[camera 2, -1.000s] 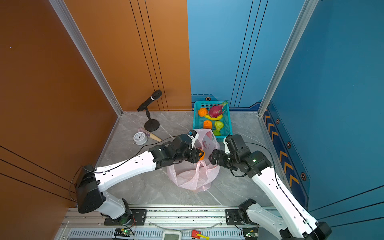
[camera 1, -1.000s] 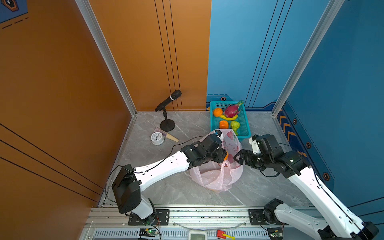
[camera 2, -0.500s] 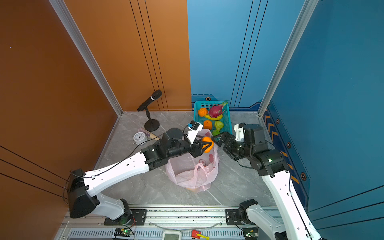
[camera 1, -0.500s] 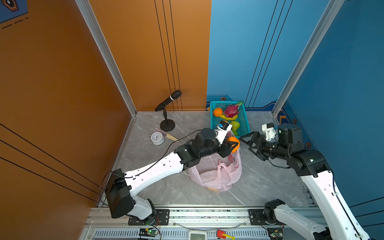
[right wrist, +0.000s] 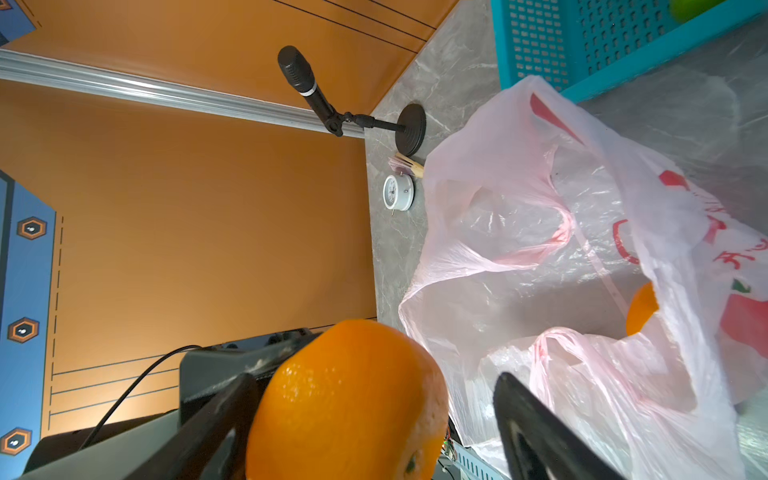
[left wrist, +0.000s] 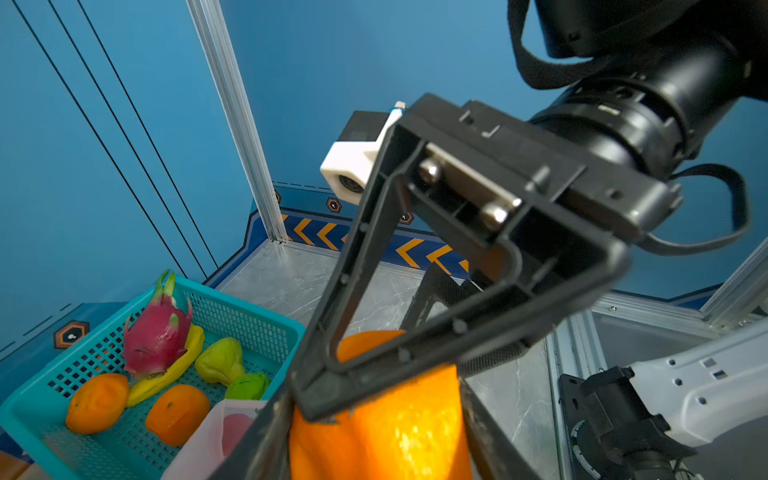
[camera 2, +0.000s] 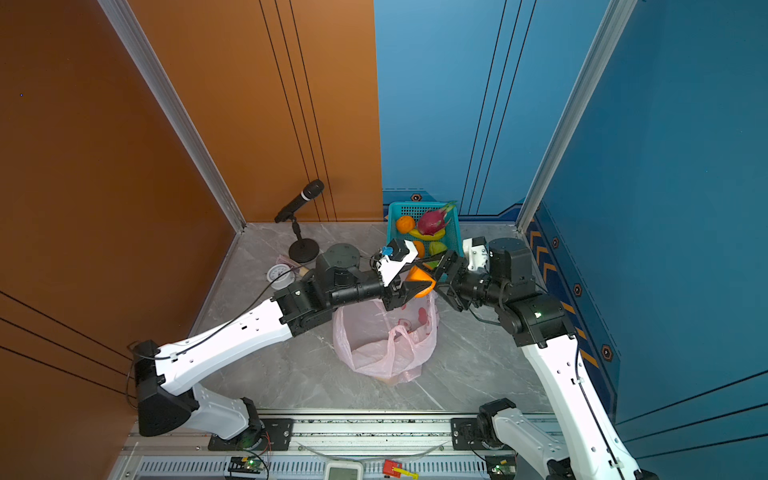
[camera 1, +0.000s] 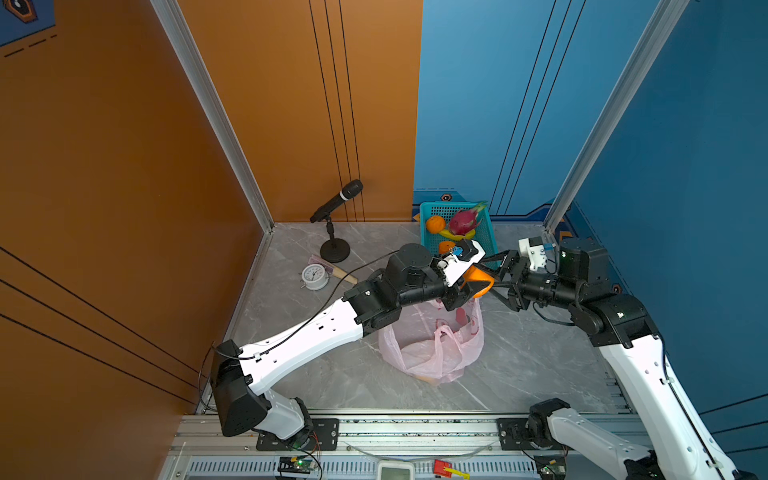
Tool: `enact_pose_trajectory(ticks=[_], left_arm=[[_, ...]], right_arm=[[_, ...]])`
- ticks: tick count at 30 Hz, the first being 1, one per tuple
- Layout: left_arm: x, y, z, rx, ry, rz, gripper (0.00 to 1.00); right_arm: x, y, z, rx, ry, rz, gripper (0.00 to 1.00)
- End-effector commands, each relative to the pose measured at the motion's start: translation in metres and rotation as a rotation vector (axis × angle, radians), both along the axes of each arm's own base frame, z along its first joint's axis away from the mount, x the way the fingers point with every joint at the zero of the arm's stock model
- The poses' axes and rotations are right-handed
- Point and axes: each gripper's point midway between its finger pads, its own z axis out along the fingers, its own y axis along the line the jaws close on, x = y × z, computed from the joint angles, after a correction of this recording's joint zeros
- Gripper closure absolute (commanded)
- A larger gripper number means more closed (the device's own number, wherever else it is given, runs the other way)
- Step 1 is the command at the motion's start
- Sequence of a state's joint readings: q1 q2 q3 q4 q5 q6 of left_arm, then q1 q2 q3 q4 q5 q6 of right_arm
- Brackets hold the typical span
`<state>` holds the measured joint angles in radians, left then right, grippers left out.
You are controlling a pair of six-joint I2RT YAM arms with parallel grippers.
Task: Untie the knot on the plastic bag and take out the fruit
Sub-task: 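Lift the orange out of the bag with the left gripper while the right gripper approaches, then close the right gripper on the orange and carry it toward the teal basket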
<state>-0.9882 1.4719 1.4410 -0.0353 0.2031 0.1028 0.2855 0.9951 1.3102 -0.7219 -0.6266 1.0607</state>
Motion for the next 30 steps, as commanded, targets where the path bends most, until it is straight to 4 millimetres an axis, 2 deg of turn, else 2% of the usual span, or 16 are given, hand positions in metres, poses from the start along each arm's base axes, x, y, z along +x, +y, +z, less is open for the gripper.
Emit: enact_pose_trajectory(ticks=[1, 10, 15, 18, 21, 24, 30], left_arm=[[-0.011, -0.007, 0.021, -0.011, -0.091, -0.062, 0.63], [-0.003, -0.012, 0.013, 0.063, -0.158, -0.047, 0.63], [0.01, -0.012, 0.005, 0.124, -0.192, -0.005, 0.62], [0.022, -0.009, 0.002, 0.139, -0.197, 0.034, 0.49], [0.039, 0.002, 0.004, 0.123, -0.185, 0.085, 0.32], [0.058, 0.02, 0.009, 0.094, -0.163, 0.14, 0.23], [0.092, 0.065, 0.025, 0.007, -0.068, 0.213, 0.16]], right_arm=[[0.0, 0.009, 0.006, 0.021, -0.006, 0.03, 0.18], [0.006, 0.021, 0.003, 0.015, -0.004, 0.058, 0.47], [0.015, 0.027, 0.005, 0.014, -0.014, 0.058, 0.56], [0.026, 0.027, 0.005, 0.001, -0.018, 0.035, 0.59], [0.039, 0.027, 0.003, -0.015, -0.023, 0.004, 0.61], [0.053, 0.027, 0.002, -0.028, -0.025, -0.021, 0.61], [0.09, 0.03, 0.0, -0.069, -0.023, -0.061, 0.62]])
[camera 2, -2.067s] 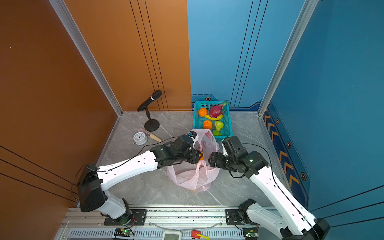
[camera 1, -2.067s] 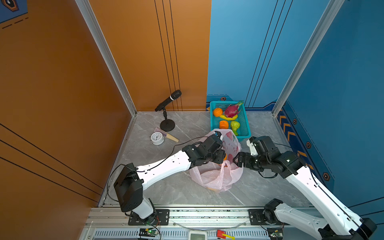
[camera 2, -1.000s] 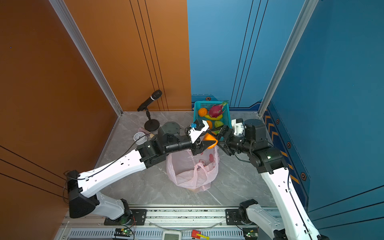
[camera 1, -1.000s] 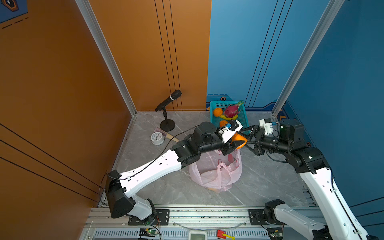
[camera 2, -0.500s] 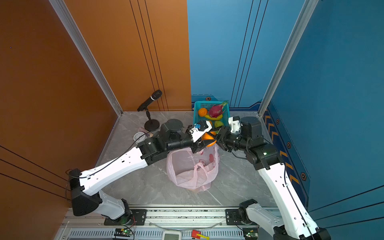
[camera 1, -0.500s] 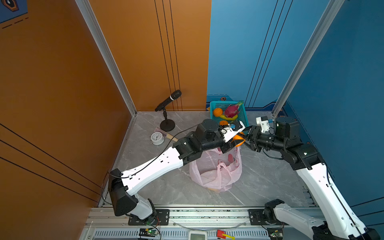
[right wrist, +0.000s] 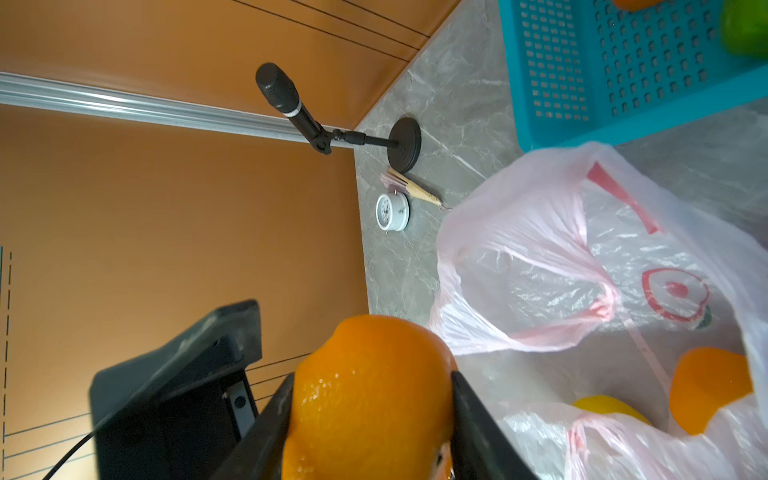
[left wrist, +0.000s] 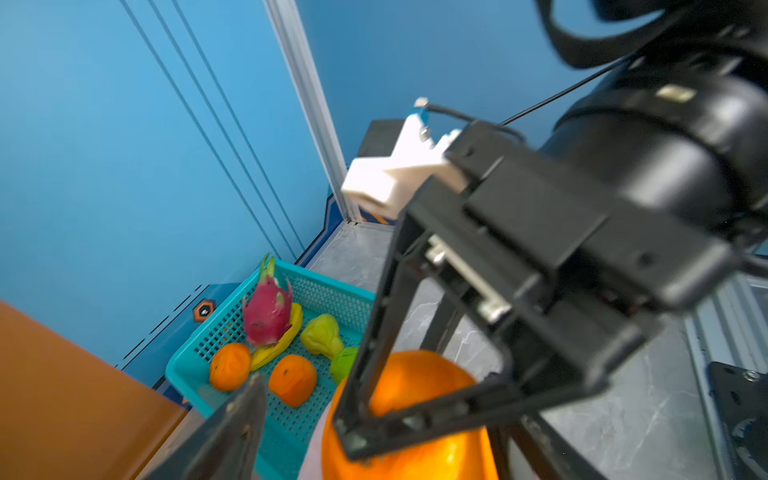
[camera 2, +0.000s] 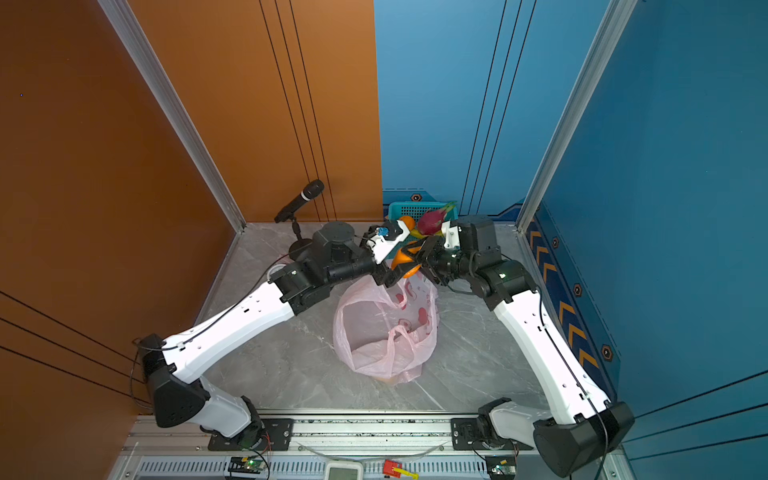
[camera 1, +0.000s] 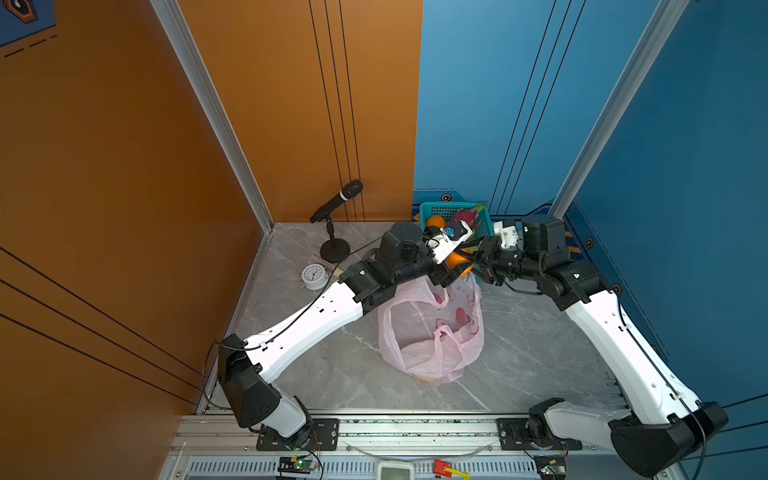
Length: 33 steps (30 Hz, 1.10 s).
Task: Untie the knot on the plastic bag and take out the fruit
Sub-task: 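Close the right gripper on the orange and carry it toward the teal basket, then lower the orange into the teal basket and open the right gripper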
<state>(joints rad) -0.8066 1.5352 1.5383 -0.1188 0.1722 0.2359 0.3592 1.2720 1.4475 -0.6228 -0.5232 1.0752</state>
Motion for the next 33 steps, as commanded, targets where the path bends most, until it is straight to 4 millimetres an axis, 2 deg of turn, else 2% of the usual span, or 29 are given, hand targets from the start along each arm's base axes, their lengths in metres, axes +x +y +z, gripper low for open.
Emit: enact_pose_trajectory(ticks=[1, 6, 9, 11, 16, 25, 26, 29, 33], left_arm=[[0.008, 0.027, 0.028, -0.107, 0.026, 0.022, 0.15], [0.014, 0.054, 0.033, -0.142, 0.093, 0.027, 0.15], [0.013, 0.065, 0.033, -0.155, 0.109, 0.032, 0.15], [0.012, 0.071, 0.031, -0.155, 0.109, 0.043, 0.1], [0.012, 0.087, 0.027, -0.153, 0.115, 0.081, 0.09], [0.026, 0.112, 0.019, -0.136, 0.128, 0.162, 0.08], [0.03, 0.115, 0.017, -0.134, 0.129, 0.176, 0.08], [0.043, 0.119, 0.013, -0.126, 0.127, 0.212, 0.08], [0.062, 0.119, 0.014, -0.126, 0.119, 0.245, 0.07]], right_arm=[[0.024, -0.004, 0.012, -0.024, -0.056, -0.044, 0.62], [0.064, -0.008, 0.006, -0.072, -0.057, -0.088, 0.63], [0.09, -0.013, -0.001, -0.103, -0.055, -0.116, 0.63], [0.108, -0.015, -0.006, -0.111, -0.049, -0.13, 0.63], [0.153, -0.012, -0.022, -0.13, -0.029, -0.139, 0.64], [0.224, -0.011, -0.07, -0.148, 0.029, -0.155, 0.65], [0.232, -0.012, -0.081, -0.155, 0.044, -0.159, 0.65], [0.248, -0.026, -0.108, -0.203, 0.088, -0.206, 0.67], [0.257, -0.054, -0.139, -0.34, 0.146, -0.294, 0.68]])
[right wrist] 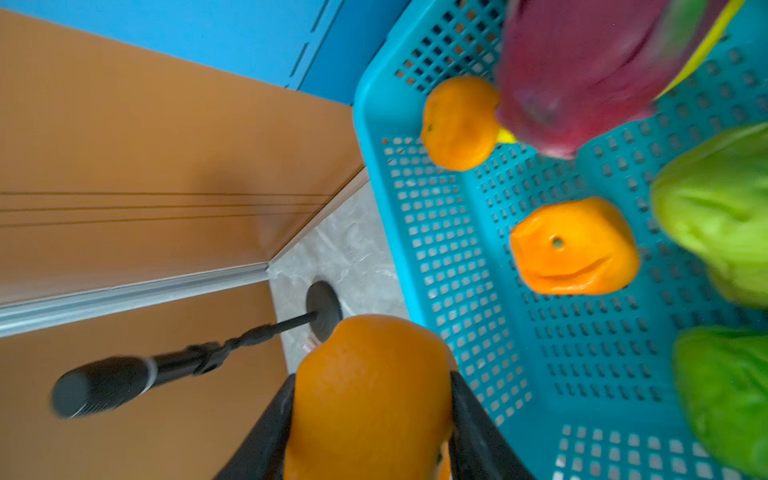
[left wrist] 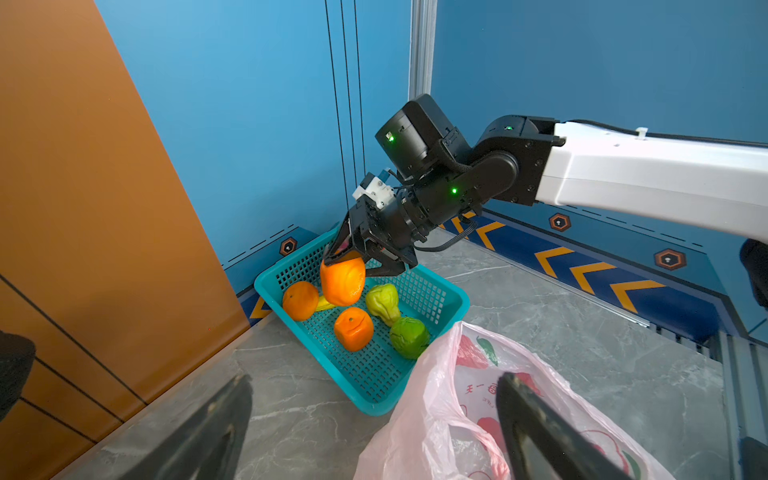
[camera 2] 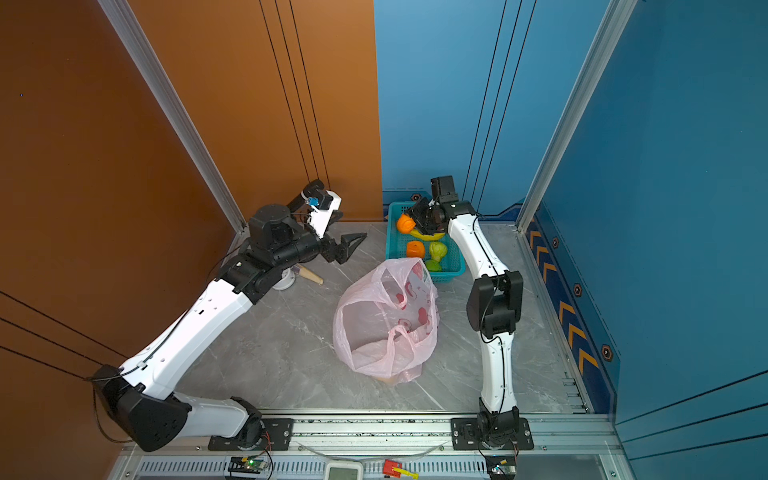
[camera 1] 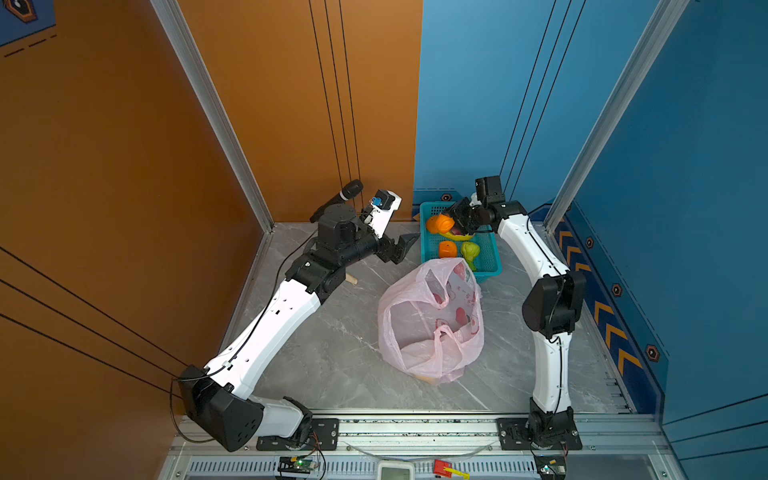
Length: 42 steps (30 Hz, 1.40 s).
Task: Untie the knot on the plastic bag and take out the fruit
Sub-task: 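Lower the orange into the teal basket and open the right gripper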
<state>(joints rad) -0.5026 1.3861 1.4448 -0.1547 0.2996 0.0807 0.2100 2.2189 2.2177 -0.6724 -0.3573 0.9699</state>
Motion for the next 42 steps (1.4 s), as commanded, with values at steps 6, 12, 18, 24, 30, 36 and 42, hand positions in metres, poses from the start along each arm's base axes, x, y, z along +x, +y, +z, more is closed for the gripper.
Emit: enact_pose_trajectory(ticks=[6, 12, 18, 24, 30, 36, 42], left_arm=[[0.049, -0.008, 0.0, 0.0, -0.005, 0.054, 0.07], [0.074, -0.027, 0.001, -0.006, 0.012, 0.014, 0.07], [0.075, -0.055, -0.015, 0.026, 0.092, -0.125, 0.06], [0.071, -0.075, -0.025, 0.043, 0.094, -0.219, 0.03], [0.051, -0.1, -0.042, 0.181, 0.067, -0.336, 0.01], [0.03, -0.118, -0.061, 0.289, 0.072, -0.404, 0.02], [0.012, -0.125, -0.077, 0.406, 0.068, -0.426, 0.02]], right_arm=[[-0.006, -0.066, -0.045, -0.291, 0.144, -0.111, 0.69], [-0.025, -0.095, -0.069, -0.436, 0.242, -0.077, 0.68], [-0.04, -0.112, -0.085, -0.5, 0.313, -0.052, 0.65], [-0.056, -0.121, -0.103, -0.533, 0.372, -0.018, 0.62], [-0.067, -0.128, -0.121, -0.566, 0.414, 0.03, 0.62], [-0.077, -0.133, -0.137, -0.62, 0.451, 0.084, 0.61], [-0.076, -0.128, -0.141, -0.596, 0.45, 0.116, 0.46]])
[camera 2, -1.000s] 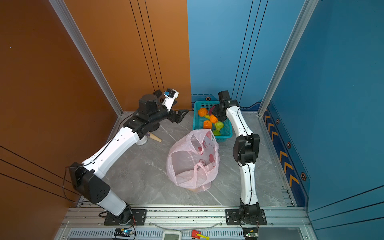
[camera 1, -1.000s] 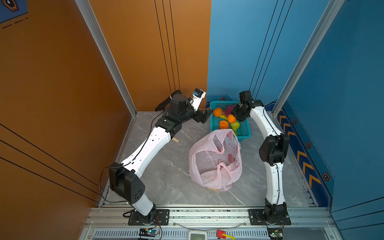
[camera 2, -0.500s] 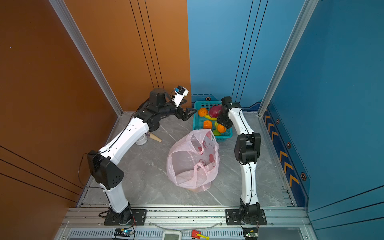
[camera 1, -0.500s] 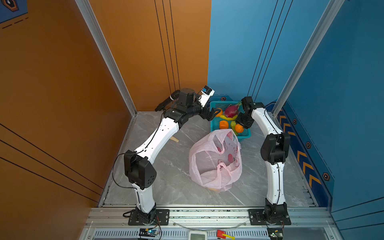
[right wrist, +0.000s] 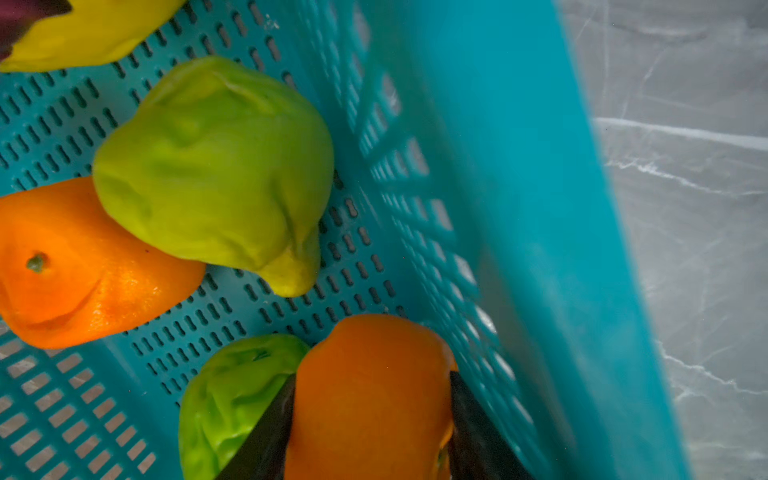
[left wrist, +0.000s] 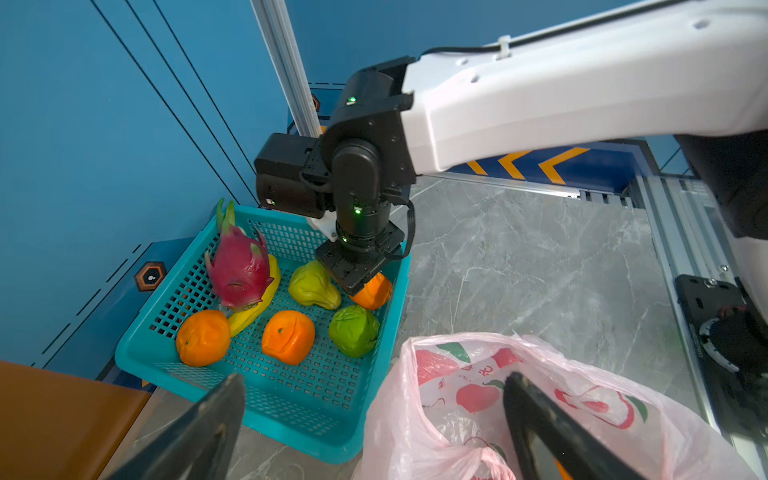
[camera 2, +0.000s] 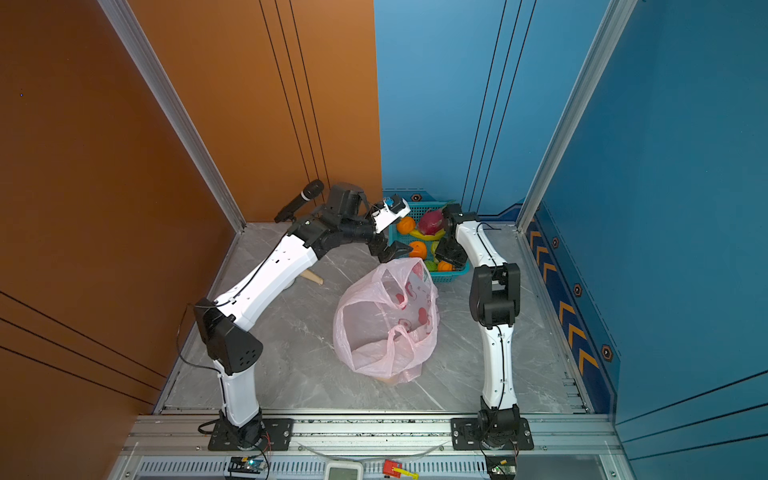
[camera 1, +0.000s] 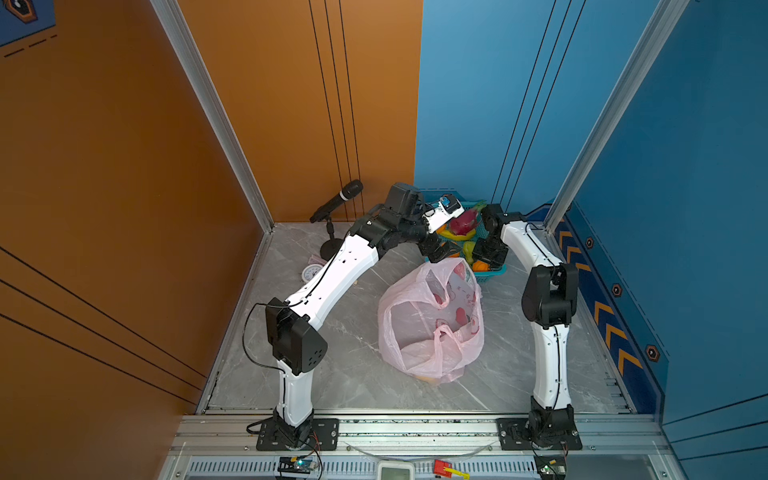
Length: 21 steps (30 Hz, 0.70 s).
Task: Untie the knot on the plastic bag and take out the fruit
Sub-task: 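Lower the orange into the teal basket and open the right gripper, then lower the left gripper toward the pink bag while the right gripper withdraws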
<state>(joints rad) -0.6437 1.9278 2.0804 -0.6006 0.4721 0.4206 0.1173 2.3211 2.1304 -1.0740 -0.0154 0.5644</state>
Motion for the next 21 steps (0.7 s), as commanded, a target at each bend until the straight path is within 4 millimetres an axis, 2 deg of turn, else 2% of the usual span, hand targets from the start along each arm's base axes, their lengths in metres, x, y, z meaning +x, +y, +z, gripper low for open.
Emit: enact_pose_trajectory(ticks=[1, 5, 11, 17, 21], left_arm=[[-0.008, 0.001, -0.015, 0.095, -0.004, -0.019, 0.02], [-0.023, -0.001, -0.015, 0.13, -0.009, -0.039, 0.02], [-0.048, 0.002, -0.015, 0.163, -0.017, -0.046, 0.02], [-0.081, 0.011, -0.015, 0.192, -0.025, -0.059, 0.02], [-0.105, 0.019, -0.013, 0.195, -0.035, -0.056, 0.02]], right_arm=[[-0.005, -0.004, 0.004, -0.006, 0.017, 0.021, 0.42], [0.001, 0.0, 0.016, 0.015, -0.017, 0.017, 0.36], [0.002, 0.002, 0.051, 0.022, -0.091, 0.004, 0.3], [-0.008, 0.011, 0.101, 0.019, -0.185, 0.012, 0.27], [-0.027, 0.02, 0.144, 0.026, -0.266, 0.019, 0.26]])
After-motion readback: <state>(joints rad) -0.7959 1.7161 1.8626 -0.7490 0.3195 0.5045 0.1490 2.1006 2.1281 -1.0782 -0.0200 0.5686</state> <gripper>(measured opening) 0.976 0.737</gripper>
